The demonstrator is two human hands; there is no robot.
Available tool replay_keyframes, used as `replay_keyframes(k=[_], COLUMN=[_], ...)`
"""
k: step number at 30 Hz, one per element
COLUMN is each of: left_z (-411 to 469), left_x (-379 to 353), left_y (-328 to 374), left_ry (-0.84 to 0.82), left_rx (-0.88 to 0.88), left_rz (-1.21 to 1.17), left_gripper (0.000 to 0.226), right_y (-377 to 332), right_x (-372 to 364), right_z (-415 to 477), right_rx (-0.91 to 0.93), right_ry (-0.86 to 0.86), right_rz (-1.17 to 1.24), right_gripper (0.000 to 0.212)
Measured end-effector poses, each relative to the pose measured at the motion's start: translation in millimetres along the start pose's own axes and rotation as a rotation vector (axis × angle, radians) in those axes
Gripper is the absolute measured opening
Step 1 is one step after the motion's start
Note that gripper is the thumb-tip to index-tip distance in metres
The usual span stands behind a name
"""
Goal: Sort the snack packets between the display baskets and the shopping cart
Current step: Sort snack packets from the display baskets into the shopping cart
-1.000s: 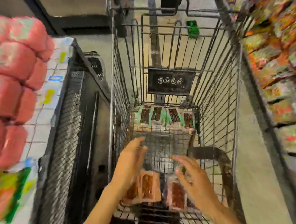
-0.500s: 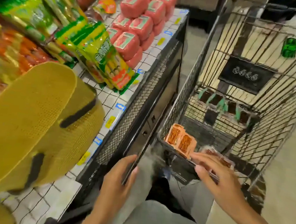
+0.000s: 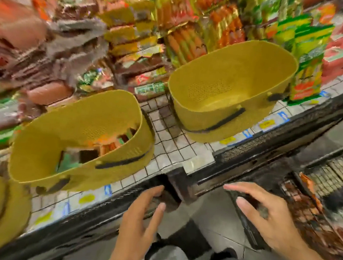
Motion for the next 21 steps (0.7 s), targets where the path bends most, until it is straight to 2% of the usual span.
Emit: replay_keyframes(k=[4,9,12,16,19,21], left_z=[-12,-25,-26,-5,24,41], left_x=[68,150,196,239,256,261], left_y=[-26,-42,-39,-47,-67,-82], left_ry=[0.069,0.137,0.258,0.371,0.402,0.386], left_rx=[-0.066,-0.17,-0.286,-0.404,-0.339,-0.261], left_rz=[0.035,0.047,0.018,0.095,0.171,0.205], left_gripper=[0.025,0.027,0.024,0.034,0.044,0.048], right_y=[-44,-97,-136,-186,-208,-211], right_x=[-65,-131,-155,-175,-205,-242], right_z=[22,40,55,91,136,166], right_rx=[0.049,0.136,0.199,0.36,0.387,0.395], right_ry=[-0.058,-0.058,-0.029,-0.069,-0.217,-0.498], right_rz=[0.027,0.052,0.113,0.059,-0.126,-0.411], right_gripper=[0.026,0.026,0.025,0.029,0.022,0.036])
Point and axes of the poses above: each hand's wrist, its own z-axis towards the middle knuckle, its own x-axis out of the back of the hand, y = z × x, the point moved 5 cm from there along z, towards the middle knuckle, and after that the axes turned 4 degrees about -z, right-handed, at the moved point
